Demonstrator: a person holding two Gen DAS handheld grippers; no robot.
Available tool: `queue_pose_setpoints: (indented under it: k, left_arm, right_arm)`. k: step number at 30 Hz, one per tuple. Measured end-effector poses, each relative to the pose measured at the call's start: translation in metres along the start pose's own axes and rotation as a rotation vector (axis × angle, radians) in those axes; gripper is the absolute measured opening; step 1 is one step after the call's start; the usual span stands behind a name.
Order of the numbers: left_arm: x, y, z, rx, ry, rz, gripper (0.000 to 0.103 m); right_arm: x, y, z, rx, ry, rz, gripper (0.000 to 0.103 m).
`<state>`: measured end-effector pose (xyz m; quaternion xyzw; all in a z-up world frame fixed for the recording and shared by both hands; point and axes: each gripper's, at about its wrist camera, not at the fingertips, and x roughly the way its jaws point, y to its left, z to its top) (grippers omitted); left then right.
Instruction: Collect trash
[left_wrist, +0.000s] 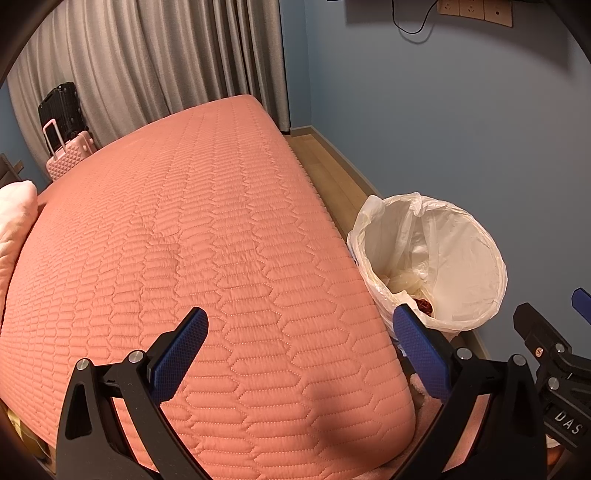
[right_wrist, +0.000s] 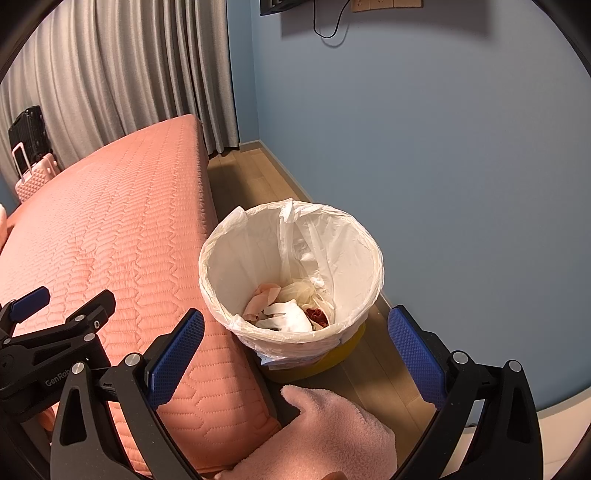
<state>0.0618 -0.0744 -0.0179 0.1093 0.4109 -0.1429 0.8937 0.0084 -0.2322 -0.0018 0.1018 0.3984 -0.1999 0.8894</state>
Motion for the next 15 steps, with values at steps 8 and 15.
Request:
queue_pose_setpoints:
  k: [8, 15]
  left_arm:
    - [0.0006, -0.0005, 0.0026, -0.001, 0.006, -0.003, 0.096]
    - [-0.0018, -0.0017, 0.0029, 0.007, -0.010, -0.020, 0.096]
  right_arm:
    - [-0.0001, 0.0000, 0.0008, 0.003, 0.004, 0.002, 0.097]
    - [-0.0027, 0.0005, 0.0014, 0.011, -0.001, -0.001, 0.097]
